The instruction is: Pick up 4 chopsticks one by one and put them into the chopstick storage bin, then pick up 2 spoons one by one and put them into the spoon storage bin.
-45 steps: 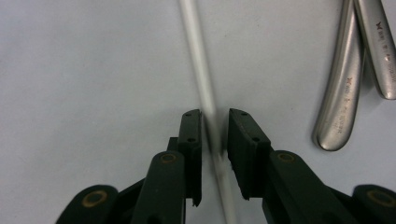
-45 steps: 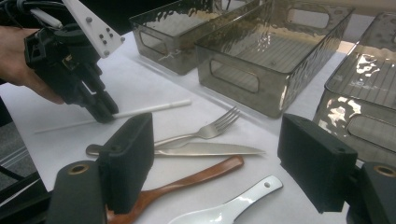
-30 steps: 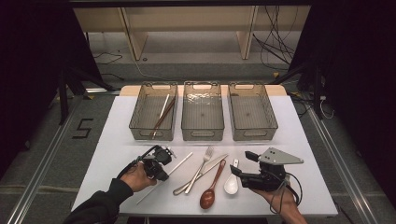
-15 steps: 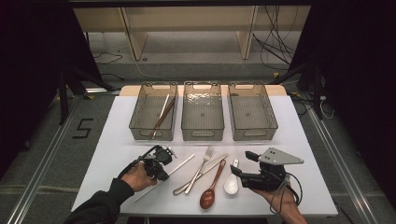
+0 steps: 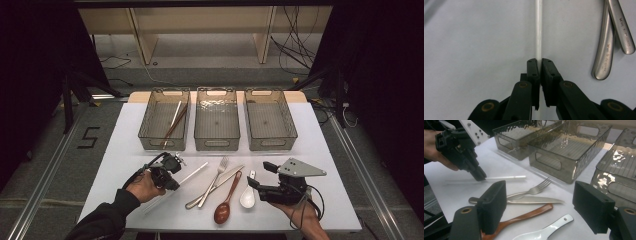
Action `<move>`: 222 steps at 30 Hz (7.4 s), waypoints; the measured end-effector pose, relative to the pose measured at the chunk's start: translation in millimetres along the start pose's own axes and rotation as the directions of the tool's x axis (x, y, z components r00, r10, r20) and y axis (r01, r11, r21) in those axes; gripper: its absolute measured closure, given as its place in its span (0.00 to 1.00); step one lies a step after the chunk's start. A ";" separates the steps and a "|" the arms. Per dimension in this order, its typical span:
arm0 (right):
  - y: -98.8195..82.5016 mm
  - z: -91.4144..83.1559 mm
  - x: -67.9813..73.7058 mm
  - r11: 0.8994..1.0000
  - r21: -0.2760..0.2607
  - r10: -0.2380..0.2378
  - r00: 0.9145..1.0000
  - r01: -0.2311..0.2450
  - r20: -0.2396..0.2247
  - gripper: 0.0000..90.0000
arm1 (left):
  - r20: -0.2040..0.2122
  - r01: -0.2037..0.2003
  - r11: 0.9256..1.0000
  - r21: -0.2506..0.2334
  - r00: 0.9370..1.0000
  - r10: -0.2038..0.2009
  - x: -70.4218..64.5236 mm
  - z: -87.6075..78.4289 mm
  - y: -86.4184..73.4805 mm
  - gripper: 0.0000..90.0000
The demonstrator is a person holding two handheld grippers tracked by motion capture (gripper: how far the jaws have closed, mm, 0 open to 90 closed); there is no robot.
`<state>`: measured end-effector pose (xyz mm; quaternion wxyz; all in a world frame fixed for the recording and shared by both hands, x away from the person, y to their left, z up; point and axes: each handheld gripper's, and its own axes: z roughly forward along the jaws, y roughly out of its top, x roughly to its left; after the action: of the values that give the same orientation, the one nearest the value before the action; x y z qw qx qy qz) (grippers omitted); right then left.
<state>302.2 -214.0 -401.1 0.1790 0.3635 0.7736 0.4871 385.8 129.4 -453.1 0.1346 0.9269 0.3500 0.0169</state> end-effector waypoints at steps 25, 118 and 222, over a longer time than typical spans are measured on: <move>0.2 -0.6 -0.2 1.000 0.000 0.001 1.000 -0.001 0.002 0.31 | 0.015 0.013 0.989 -0.150 1.000 -0.011 9.9 -47.5 1.2 0.94; -1.0 0.3 0.3 1.000 -0.005 -0.004 1.000 0.004 -0.011 0.31 | -0.152 0.207 0.815 -0.541 0.929 -0.337 181.8 -64.1 73.4 0.94; -2.5 21.0 -19.0 0.994 0.109 -0.003 1.000 0.002 0.010 0.39 | 0.090 0.177 0.717 -0.674 0.983 -0.158 12.0 -77.4 -49.6 0.17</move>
<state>327.2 -215.6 -414.4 0.1634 0.3741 0.7986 0.4423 353.1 191.2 -392.2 0.4693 0.7781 0.4001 0.1193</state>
